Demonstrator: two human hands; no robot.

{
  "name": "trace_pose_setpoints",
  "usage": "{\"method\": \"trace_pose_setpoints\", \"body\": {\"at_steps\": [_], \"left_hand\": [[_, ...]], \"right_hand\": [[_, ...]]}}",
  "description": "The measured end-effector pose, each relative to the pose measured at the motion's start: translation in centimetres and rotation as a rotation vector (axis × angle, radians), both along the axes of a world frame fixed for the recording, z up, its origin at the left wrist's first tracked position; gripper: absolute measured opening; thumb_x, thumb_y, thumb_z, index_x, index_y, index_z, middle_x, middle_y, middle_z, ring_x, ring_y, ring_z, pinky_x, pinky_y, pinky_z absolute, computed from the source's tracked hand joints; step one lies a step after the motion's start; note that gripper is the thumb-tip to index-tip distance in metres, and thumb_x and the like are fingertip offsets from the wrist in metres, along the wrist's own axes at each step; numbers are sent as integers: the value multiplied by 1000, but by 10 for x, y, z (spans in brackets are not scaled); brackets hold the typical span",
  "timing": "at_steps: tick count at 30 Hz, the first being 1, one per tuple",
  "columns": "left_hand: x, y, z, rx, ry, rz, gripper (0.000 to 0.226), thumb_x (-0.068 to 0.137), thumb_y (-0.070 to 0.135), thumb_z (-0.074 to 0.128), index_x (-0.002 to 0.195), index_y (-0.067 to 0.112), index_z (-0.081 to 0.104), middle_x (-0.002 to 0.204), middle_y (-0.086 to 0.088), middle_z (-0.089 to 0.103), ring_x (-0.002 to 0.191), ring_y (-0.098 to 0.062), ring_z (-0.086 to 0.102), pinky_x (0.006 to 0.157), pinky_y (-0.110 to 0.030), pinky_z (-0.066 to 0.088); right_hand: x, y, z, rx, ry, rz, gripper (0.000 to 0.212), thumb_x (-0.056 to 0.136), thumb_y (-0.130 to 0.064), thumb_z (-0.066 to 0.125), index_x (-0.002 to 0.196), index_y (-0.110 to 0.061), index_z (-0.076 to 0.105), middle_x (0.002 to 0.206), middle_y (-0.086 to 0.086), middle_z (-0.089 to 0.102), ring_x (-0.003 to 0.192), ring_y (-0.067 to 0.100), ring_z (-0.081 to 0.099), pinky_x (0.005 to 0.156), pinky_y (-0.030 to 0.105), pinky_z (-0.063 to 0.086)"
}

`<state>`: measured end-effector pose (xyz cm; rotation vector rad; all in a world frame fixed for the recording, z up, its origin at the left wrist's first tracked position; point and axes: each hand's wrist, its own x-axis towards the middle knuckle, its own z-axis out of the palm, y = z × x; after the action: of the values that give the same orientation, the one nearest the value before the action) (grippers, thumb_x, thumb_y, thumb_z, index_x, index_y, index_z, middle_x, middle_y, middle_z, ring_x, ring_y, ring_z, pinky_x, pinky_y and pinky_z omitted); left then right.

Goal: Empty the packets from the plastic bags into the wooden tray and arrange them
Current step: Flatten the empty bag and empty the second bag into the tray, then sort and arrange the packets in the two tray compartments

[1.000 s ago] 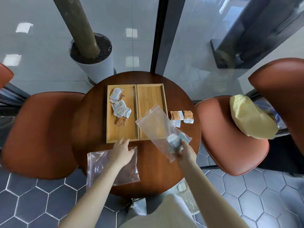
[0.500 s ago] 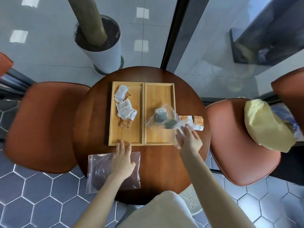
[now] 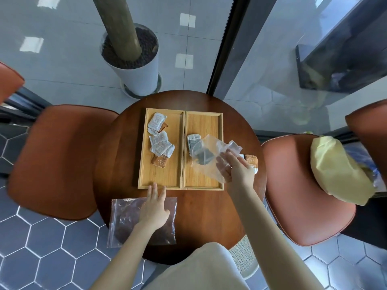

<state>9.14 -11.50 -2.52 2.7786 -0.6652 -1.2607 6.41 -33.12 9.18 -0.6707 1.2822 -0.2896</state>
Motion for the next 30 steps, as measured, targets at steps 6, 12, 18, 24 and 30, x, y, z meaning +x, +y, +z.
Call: {"method": "trace_pose_setpoints", "body": {"at_steps": [6,12,18,24,30], "left_hand": [[0,2,-2,-15,16,10,76,93,27,46,147,20,-7,155,-12,-20,143,-29,-16,107,-38,41],[7,3,8,-107,173,139,72,92,23,46,148,18,1,156,-10,-18,143,-27,-17,116,-49,18],[17,4,45,-570,341,744,51,95,34,43,140,12,35,151,-9,33,138,-24,30,113,-40,21],[16,31,71,-892,897,1094,72,70,58,63,129,20,49,124,-9,62,114,-25,59,97,-40,42],[-12,67,63,-759,609,897,42,70,27,77,110,25,65,112,-4,68,105,-22,63,101,-46,44]], "right_hand": [[-15,2,8,-20,14,-12,3,84,-4,63,85,-6,64,83,10,70,78,23,69,74,31,58],[-39,19,23,-69,4,-18,3,86,-4,61,87,-6,63,84,11,69,83,25,69,80,34,57],[-71,44,37,-91,-111,85,6,83,-5,63,87,-7,68,70,4,75,66,17,71,56,24,59],[-103,71,30,-44,-165,362,5,83,-5,62,78,-7,64,63,5,67,51,12,65,46,22,52],[-125,87,4,-122,-51,456,19,89,-16,55,103,-7,65,86,8,69,79,23,67,65,35,56]]}}
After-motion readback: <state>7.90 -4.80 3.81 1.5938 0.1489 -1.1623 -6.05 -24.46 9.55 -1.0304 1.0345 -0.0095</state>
